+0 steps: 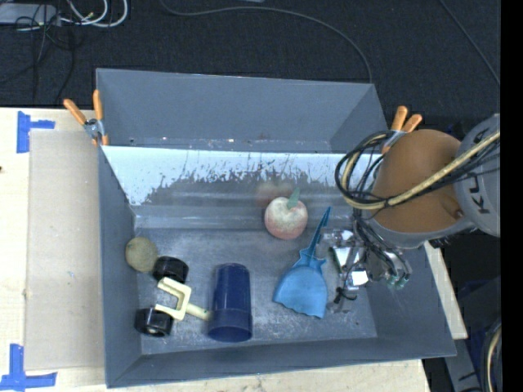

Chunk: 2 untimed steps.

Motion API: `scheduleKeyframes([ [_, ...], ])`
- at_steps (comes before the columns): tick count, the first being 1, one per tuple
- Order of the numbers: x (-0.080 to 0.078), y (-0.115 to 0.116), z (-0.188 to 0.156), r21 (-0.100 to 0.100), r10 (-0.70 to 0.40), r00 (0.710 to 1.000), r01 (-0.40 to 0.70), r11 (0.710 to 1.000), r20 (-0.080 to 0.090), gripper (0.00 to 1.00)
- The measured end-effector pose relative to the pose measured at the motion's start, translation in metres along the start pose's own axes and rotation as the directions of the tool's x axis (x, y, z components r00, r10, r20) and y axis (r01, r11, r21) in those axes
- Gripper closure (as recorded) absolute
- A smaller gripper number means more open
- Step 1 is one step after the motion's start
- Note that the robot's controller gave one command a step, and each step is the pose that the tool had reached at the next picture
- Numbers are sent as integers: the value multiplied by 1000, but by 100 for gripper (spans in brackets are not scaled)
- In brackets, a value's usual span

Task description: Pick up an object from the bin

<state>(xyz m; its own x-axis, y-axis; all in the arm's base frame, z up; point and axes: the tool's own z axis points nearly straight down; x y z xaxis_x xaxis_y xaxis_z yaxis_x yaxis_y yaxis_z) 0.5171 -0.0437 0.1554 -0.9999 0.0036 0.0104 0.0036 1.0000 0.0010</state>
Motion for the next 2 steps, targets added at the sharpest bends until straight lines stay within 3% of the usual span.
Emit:
scheduleKeyframes([
  [1, -2, 0, -4, 1, -2, 1000, 2, 1000, 8, 0],
  [2, -39, 3, 35, 4, -286, 958, 286, 958, 12, 0],
])
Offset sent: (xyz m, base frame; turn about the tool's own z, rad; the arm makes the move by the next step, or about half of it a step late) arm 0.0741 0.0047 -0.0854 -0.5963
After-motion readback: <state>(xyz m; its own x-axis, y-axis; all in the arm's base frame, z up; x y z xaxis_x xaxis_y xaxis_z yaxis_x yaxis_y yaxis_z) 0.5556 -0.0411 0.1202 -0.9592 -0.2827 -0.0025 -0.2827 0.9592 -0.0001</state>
